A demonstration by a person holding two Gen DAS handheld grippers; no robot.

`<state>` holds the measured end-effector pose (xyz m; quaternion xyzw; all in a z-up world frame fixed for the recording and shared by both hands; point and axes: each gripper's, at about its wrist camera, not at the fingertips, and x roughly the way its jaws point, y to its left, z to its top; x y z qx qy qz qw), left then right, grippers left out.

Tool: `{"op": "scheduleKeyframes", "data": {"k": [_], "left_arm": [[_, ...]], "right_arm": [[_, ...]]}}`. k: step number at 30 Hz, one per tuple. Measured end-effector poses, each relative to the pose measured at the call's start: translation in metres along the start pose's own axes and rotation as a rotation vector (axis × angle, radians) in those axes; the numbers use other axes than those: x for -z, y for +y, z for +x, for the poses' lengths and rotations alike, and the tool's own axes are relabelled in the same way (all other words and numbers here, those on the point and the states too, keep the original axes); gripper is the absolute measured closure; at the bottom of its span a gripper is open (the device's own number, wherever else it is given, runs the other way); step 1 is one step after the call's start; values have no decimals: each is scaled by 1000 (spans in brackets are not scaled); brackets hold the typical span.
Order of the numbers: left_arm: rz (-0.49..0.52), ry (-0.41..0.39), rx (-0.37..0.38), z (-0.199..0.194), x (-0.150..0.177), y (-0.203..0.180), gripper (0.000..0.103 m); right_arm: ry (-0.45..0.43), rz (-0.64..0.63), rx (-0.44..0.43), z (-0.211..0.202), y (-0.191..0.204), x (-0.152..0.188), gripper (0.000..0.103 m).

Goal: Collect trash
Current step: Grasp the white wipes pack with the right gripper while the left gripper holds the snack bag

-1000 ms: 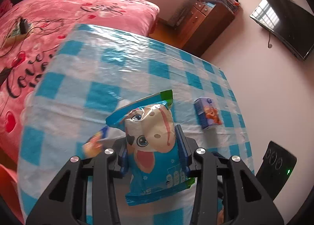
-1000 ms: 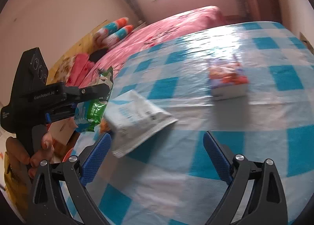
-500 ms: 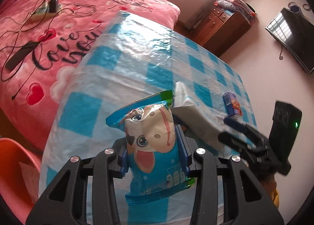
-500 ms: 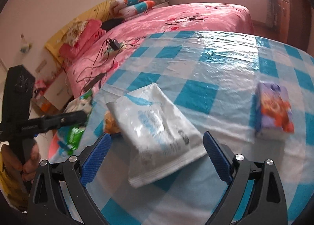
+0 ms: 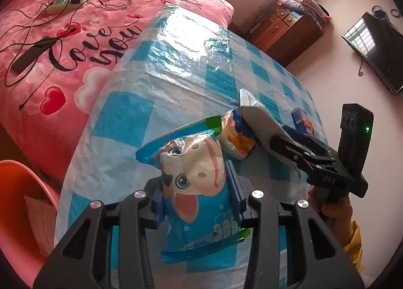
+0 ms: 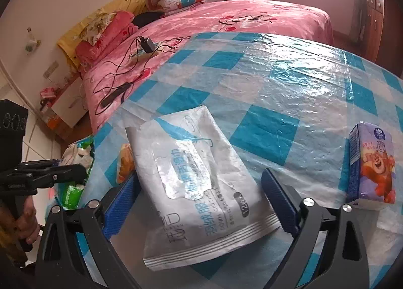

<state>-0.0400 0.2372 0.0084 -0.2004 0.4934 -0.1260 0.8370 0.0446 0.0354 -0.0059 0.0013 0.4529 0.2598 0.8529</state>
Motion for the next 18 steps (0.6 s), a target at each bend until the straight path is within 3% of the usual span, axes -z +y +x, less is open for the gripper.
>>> {"op": "scheduleKeyframes", "data": {"k": [3,4,18], "left_arm": [[-3,2,2,-1,5,3,61],[-4,3,3,-2,6,4,61],[-2,8,37,-10,25,10,61]], "right_arm": [[-6,-37,41,1,8,4,12],[-8,-43,55,2,9,5,18],[-43,2,51,-14,18,30,29]]}}
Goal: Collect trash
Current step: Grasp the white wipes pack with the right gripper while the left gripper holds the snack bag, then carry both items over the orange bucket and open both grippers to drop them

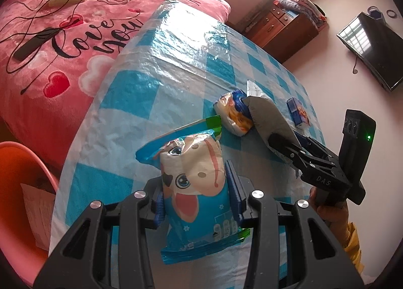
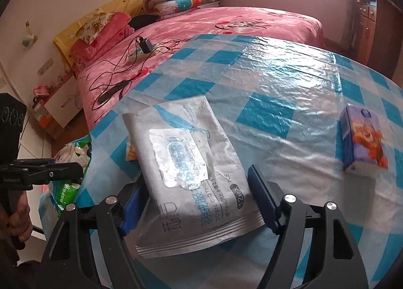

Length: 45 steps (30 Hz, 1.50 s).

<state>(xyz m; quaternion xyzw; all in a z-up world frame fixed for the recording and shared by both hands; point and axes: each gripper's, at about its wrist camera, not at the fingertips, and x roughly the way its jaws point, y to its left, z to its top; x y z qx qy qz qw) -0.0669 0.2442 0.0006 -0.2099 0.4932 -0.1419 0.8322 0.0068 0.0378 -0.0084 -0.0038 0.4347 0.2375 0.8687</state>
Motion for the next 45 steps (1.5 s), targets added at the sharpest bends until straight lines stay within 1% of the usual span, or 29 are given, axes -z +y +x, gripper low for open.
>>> {"op": "scheduleKeyframes", "data": {"k": [13,18,24,32,40,45], "left_arm": [[21,1,37,-9,18,-2,61],[25,-6,52,-16,23,0,61],[22,-20,63,-27,27,8,61],[-7,-47,56,-45,33,29,61],[-58,-77,24,-67,39,59,61],[-95,-99,-12,-82,44,83,61]], "right_arm": [[-34,77,19,-28,7,28,30],[-48,117,-5,-40,8,33,30],[-66,172,-77,-55,14,36,30],[-60,172,-149,-61,40,32,30],[-32,178,-256,-51,69,22,30],[12,179,-353,-38,94,15,30]]}}
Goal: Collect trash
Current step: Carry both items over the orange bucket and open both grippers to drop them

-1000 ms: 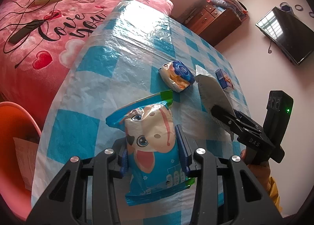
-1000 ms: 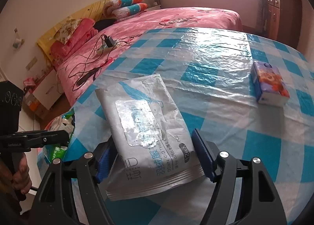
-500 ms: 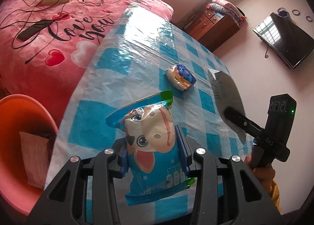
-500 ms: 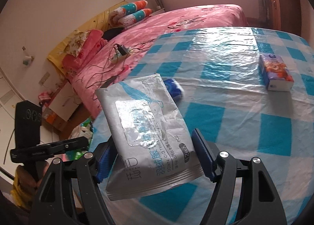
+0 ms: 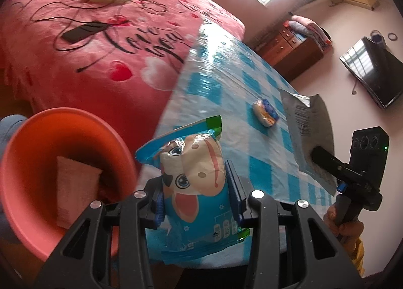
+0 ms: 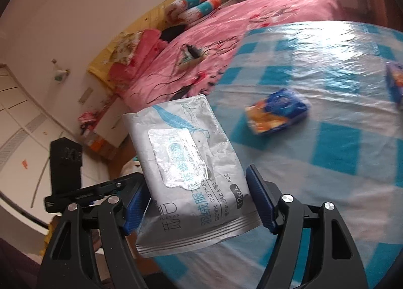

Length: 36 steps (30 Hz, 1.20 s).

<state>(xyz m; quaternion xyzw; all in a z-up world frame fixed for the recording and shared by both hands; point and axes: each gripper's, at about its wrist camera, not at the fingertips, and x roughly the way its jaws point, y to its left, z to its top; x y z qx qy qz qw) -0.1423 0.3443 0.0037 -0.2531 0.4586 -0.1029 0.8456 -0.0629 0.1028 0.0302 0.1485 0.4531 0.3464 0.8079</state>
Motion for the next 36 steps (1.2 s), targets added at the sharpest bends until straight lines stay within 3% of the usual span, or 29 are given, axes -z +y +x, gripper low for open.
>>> {"op": "scheduleKeyframes", "data": {"k": [13,23,25,28,36], "left_arm": [[-150,-56,-110,-30,7,82,61],[-231,-67,-179,-34,15,131,61],[-241,-82,-227,-35,17,139,49],[-246,-94,-315,-39,18,147,39],[-274,-127,-344,-49,17,159,31]], "right_arm": [[167,-151,-128,80,93,-4,30],[267,-217,-144,138,132,6,27],[290,-218,-125,151,137,8,23],[328,-176,-144,165,133,14,18],[230,-108,-127,137,108,6,15]]}}
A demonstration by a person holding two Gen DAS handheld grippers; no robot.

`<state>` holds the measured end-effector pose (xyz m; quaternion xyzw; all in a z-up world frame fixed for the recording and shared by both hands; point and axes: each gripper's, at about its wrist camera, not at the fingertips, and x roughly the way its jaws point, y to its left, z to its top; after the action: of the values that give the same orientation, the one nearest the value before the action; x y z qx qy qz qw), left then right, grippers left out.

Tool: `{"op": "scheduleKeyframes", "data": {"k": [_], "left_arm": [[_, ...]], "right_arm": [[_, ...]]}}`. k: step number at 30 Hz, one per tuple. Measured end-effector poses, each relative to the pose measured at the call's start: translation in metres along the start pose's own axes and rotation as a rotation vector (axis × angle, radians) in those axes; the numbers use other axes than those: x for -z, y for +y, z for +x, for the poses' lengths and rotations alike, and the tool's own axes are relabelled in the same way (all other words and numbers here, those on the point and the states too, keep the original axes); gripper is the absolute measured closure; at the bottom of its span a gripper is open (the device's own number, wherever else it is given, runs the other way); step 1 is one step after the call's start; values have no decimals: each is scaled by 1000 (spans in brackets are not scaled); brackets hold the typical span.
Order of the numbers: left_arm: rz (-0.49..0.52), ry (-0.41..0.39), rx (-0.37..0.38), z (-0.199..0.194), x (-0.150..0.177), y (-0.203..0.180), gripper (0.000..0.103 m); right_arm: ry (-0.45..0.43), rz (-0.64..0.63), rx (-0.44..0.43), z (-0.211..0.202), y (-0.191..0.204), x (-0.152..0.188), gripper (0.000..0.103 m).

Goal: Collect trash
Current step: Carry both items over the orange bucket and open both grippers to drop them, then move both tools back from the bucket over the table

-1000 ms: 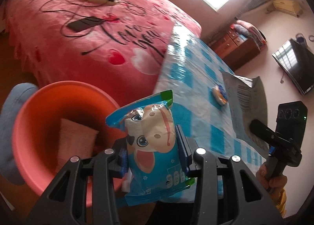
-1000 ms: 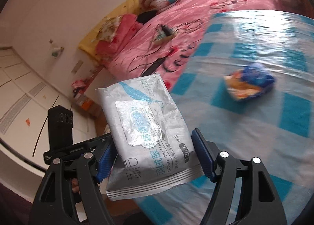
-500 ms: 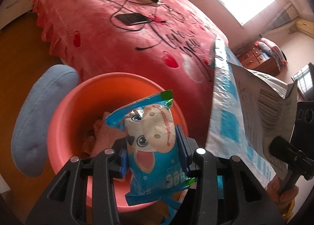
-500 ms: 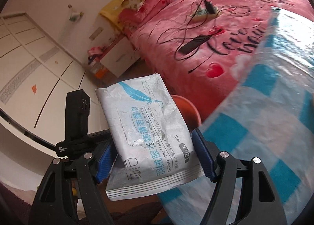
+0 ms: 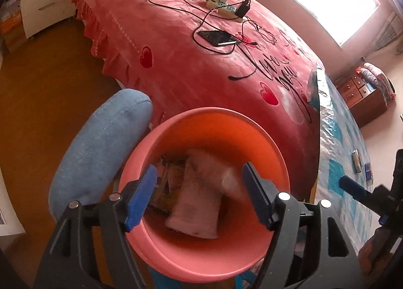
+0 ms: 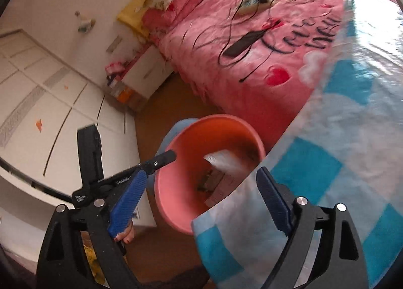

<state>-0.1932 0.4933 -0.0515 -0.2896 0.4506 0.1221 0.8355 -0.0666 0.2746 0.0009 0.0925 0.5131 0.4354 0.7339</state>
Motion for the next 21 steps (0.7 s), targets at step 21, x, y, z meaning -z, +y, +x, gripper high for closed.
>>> {"op": "scheduleKeyframes", "data": {"k": [21], "left_arm": [[128,-2,45,-8,8,-77,24]], "right_arm": [[-195,64,116,-77,-57,34,12]]}}
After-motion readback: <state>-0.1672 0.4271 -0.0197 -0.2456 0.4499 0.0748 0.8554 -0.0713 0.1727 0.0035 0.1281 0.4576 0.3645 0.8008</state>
